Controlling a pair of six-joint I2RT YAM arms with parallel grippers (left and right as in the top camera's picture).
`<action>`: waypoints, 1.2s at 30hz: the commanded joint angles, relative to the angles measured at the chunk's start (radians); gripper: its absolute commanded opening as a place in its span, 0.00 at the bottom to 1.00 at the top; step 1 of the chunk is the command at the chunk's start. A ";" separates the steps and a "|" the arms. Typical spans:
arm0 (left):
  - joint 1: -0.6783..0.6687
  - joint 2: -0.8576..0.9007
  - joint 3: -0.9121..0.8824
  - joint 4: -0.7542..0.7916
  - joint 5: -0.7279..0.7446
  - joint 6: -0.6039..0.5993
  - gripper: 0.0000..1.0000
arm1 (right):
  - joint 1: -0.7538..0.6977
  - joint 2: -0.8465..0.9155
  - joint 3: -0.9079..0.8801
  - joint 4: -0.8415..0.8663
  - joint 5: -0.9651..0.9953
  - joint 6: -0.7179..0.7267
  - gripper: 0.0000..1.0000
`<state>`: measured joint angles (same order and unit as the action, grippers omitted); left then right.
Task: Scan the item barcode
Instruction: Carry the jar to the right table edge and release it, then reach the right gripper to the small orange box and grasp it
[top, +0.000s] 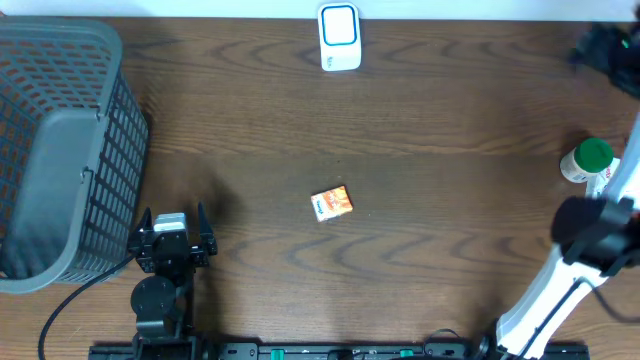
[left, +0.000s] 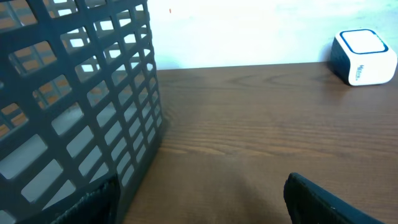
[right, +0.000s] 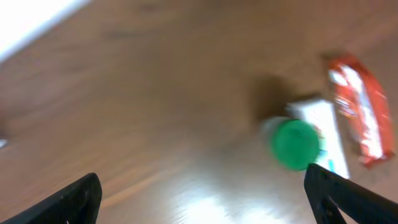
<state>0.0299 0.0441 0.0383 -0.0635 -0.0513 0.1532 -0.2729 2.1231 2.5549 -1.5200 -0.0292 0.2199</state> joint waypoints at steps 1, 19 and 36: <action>-0.003 -0.003 -0.022 -0.032 -0.009 -0.009 0.84 | 0.206 -0.036 0.009 -0.117 -0.066 0.021 0.99; -0.003 -0.003 -0.021 -0.032 -0.009 -0.009 0.84 | 0.931 -0.030 -0.790 0.127 -0.097 0.095 0.01; -0.003 -0.003 -0.022 -0.032 -0.009 -0.009 0.84 | 0.955 0.006 -0.931 0.508 -0.156 0.094 0.01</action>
<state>0.0299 0.0441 0.0383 -0.0639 -0.0513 0.1532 0.6765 2.1052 1.6279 -1.0252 -0.1841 0.3042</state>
